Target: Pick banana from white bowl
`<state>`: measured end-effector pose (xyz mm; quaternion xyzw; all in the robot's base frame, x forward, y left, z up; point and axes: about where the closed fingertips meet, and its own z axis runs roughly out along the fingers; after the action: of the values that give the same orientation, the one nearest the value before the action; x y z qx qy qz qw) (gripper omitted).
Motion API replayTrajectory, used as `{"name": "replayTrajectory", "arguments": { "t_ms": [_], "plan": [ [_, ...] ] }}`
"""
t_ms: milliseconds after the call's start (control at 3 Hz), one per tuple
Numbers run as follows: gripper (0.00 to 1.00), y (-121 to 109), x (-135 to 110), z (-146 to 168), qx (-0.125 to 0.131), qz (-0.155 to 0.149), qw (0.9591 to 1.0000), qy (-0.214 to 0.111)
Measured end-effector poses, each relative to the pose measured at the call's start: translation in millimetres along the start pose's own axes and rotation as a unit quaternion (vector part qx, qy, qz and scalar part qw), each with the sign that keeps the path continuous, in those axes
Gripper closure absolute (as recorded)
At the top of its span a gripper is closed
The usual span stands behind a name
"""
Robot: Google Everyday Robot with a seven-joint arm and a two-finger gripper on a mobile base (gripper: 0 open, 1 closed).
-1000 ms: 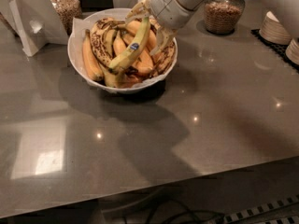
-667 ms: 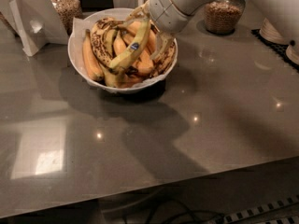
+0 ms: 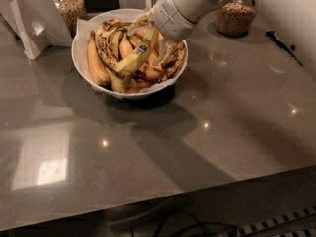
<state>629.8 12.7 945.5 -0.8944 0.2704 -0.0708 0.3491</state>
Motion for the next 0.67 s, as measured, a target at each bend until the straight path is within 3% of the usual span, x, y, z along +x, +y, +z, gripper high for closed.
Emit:
{"name": "replayTrajectory", "arguments": {
  "t_ms": [333,667],
  "plan": [
    [0.43,-3.2,1.3,11.0,0.002,-0.005,0.9999,-0.009],
    [0.58,-4.8,0.9,18.0,0.002,-0.009,0.9999,-0.014]
  ]
}}
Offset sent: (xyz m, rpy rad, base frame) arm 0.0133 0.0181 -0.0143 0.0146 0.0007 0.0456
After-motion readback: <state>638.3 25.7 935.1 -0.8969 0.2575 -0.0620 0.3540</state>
